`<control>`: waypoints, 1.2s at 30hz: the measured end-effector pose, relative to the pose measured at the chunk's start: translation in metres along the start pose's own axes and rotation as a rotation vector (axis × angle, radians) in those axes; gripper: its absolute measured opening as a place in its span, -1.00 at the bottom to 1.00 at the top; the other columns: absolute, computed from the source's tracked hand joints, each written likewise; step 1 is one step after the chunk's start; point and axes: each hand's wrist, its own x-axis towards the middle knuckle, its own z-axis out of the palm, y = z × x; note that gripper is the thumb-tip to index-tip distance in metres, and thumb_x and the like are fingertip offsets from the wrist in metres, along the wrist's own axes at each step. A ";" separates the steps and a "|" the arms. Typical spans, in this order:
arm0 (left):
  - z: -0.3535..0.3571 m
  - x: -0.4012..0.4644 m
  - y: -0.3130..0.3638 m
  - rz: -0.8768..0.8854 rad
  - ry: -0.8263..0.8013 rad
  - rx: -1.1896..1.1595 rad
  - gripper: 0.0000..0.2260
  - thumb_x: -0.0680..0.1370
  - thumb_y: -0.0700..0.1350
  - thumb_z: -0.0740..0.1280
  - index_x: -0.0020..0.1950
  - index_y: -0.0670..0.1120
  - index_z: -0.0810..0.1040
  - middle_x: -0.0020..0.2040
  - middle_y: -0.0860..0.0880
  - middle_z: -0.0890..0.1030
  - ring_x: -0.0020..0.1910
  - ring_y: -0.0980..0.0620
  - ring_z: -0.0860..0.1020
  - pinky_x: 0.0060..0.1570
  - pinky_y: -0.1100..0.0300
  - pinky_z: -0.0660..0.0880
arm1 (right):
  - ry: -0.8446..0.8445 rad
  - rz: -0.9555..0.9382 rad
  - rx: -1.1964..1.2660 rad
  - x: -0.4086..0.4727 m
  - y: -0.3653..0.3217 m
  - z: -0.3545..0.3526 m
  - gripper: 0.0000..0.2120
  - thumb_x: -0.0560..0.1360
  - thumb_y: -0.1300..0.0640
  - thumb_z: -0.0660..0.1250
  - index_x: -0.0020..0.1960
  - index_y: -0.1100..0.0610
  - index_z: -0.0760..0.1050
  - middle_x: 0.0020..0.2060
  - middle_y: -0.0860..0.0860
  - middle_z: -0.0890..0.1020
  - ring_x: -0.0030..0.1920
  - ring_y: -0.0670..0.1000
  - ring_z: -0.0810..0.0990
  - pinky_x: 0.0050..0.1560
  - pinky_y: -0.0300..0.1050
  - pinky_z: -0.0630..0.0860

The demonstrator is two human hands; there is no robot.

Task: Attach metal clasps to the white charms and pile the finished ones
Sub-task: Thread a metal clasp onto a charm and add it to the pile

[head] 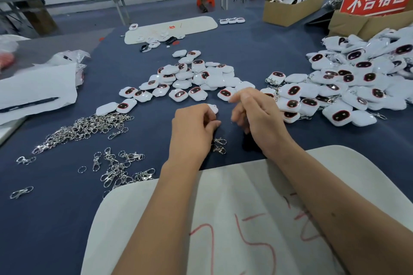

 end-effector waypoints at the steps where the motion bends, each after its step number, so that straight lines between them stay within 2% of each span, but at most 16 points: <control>1: 0.000 0.000 0.000 -0.045 0.014 -0.085 -0.88 0.46 -0.12 0.56 -0.19 0.02 0.64 -0.31 0.12 0.62 -0.29 0.17 0.59 -0.21 0.26 0.54 | -0.039 -0.017 -0.047 -0.001 0.000 0.000 -0.72 0.66 0.24 0.12 0.08 0.10 0.61 -0.24 0.04 0.68 -0.29 0.00 0.51 -0.27 -0.14 0.43; 3: 0.000 -0.001 0.002 -0.136 0.069 -0.275 -0.87 0.41 -0.14 0.60 -0.17 0.01 0.68 -0.34 0.10 0.66 -0.32 0.21 0.62 -0.25 0.36 0.53 | -0.108 -0.084 -0.165 0.000 0.001 0.001 -0.64 0.64 0.35 0.15 0.27 0.07 0.59 -0.06 -0.03 0.72 -0.27 -0.03 0.54 -0.16 -0.12 0.50; 5: -0.002 0.000 0.003 -0.246 0.137 -0.526 -0.86 0.40 -0.14 0.62 -0.14 -0.01 0.70 -0.29 0.06 0.71 -0.27 0.17 0.68 -0.16 0.28 0.60 | -0.167 -0.137 -0.235 0.000 0.001 0.003 -0.68 0.65 0.29 0.26 0.32 0.05 0.60 0.04 -0.09 0.72 -0.25 -0.17 0.55 -0.01 -0.14 0.53; 7: -0.003 0.000 0.005 -0.331 0.161 -0.771 -0.84 0.41 -0.18 0.62 -0.08 -0.07 0.70 -0.23 -0.02 0.74 -0.21 0.05 0.71 -0.08 0.11 0.64 | -0.222 -0.158 -0.259 -0.001 0.002 0.005 -0.75 0.63 0.18 0.37 0.27 -0.01 0.63 -0.01 -0.13 0.75 -0.34 -0.06 0.49 -0.10 -0.10 0.50; 8: -0.003 0.000 0.005 -0.347 0.162 -0.835 -0.84 0.42 -0.20 0.61 -0.06 -0.11 0.70 -0.21 -0.05 0.74 -0.20 0.03 0.71 -0.09 0.10 0.63 | -0.236 -0.157 -0.246 -0.002 0.002 0.005 -0.78 0.61 0.15 0.41 0.24 -0.02 0.65 -0.07 -0.13 0.75 -0.37 0.00 0.47 -0.16 -0.09 0.48; 11: -0.001 -0.002 0.009 -0.348 0.133 -0.919 -0.83 0.44 -0.26 0.58 -0.03 -0.15 0.68 -0.16 -0.11 0.74 -0.17 -0.02 0.71 -0.10 0.13 0.63 | -0.212 -0.128 -0.110 -0.001 0.002 0.003 -0.87 0.57 0.20 0.47 0.11 0.09 0.70 -0.17 -0.07 0.77 -0.25 -0.12 0.67 -0.07 -0.22 0.53; 13: 0.000 -0.003 0.010 -0.337 0.100 -0.972 -0.83 0.44 -0.30 0.57 -0.03 -0.14 0.68 -0.13 -0.15 0.74 -0.12 -0.07 0.71 -0.03 0.10 0.65 | -0.169 -0.134 -0.069 -0.001 0.002 0.002 -0.91 0.55 0.26 0.49 0.04 0.15 0.71 -0.22 -0.05 0.76 -0.23 -0.13 0.70 -0.08 -0.29 0.53; 16: -0.001 -0.002 0.010 -0.312 0.079 -0.987 -0.81 0.44 -0.35 0.55 -0.02 -0.14 0.67 -0.12 -0.15 0.74 -0.10 -0.07 0.72 -0.06 0.14 0.64 | -0.127 -0.120 -0.021 -0.001 0.003 0.001 -0.92 0.53 0.33 0.48 0.00 0.21 0.70 -0.25 0.01 0.76 -0.20 -0.06 0.73 -0.09 -0.30 0.55; 19: 0.000 -0.002 0.010 -0.294 0.095 -0.944 -0.81 0.42 -0.34 0.57 -0.05 -0.13 0.69 -0.11 -0.10 0.73 -0.09 -0.06 0.71 -0.01 0.09 0.66 | -0.106 -0.098 -0.017 -0.001 0.000 0.001 -0.95 0.55 0.31 0.47 -0.03 0.22 0.70 -0.25 0.05 0.75 -0.21 -0.04 0.72 -0.10 -0.27 0.55; 21: 0.000 -0.002 0.010 -0.255 0.103 -0.894 -0.82 0.41 -0.33 0.57 -0.08 -0.10 0.70 -0.13 -0.06 0.73 -0.13 -0.03 0.71 -0.03 0.11 0.66 | -0.116 -0.084 -0.028 -0.001 -0.002 0.000 -0.92 0.58 0.28 0.43 -0.06 0.21 0.70 -0.27 0.06 0.74 -0.30 -0.14 0.65 -0.16 -0.35 0.49; 24: -0.001 -0.003 0.010 -0.183 0.085 -0.861 -0.80 0.41 -0.32 0.57 -0.04 -0.12 0.68 -0.06 -0.12 0.72 -0.14 -0.03 0.73 -0.04 0.17 0.65 | -0.125 -0.062 -0.005 -0.001 -0.004 -0.003 -0.88 0.61 0.28 0.39 -0.07 0.24 0.69 -0.30 0.08 0.71 -0.43 -0.25 0.53 -0.30 -0.47 0.38; 27: 0.000 -0.002 0.010 -0.169 0.080 -0.844 -0.82 0.42 -0.29 0.57 -0.04 -0.13 0.67 -0.08 -0.09 0.72 -0.14 -0.01 0.73 0.02 0.11 0.66 | -0.116 -0.055 -0.008 -0.001 -0.003 -0.003 -0.87 0.61 0.28 0.38 -0.09 0.21 0.67 -0.32 0.04 0.69 -0.45 -0.25 0.50 -0.36 -0.47 0.36; 30: 0.001 -0.001 0.009 -0.180 0.047 -0.826 -0.96 0.50 -0.25 0.51 -0.08 -0.16 0.69 -0.16 -0.09 0.72 -0.19 0.00 0.68 0.03 0.00 0.65 | -0.098 -0.060 -0.021 0.001 -0.001 -0.002 -0.84 0.62 0.25 0.37 -0.12 0.16 0.63 -0.32 -0.01 0.66 -0.42 -0.21 0.47 -0.33 -0.44 0.35; 31: 0.000 -0.001 0.008 -0.177 0.020 -0.826 -0.99 0.53 -0.24 0.48 -0.08 -0.17 0.70 -0.18 -0.07 0.71 -0.22 0.03 0.65 0.01 0.02 0.64 | -0.096 -0.060 -0.018 0.002 0.000 -0.002 -0.84 0.63 0.25 0.36 -0.12 0.15 0.61 -0.31 -0.02 0.66 -0.41 -0.21 0.47 -0.31 -0.43 0.34; 36: -0.002 0.000 0.007 -0.132 -0.099 -0.773 -0.91 0.57 -0.24 0.42 -0.11 -0.18 0.70 -0.21 -0.05 0.71 -0.26 0.10 0.58 -0.15 0.20 0.58 | -0.120 -0.082 0.027 0.005 0.003 -0.002 -0.85 0.66 0.25 0.31 -0.07 0.15 0.58 -0.29 -0.05 0.63 -0.34 -0.20 0.49 -0.27 -0.44 0.38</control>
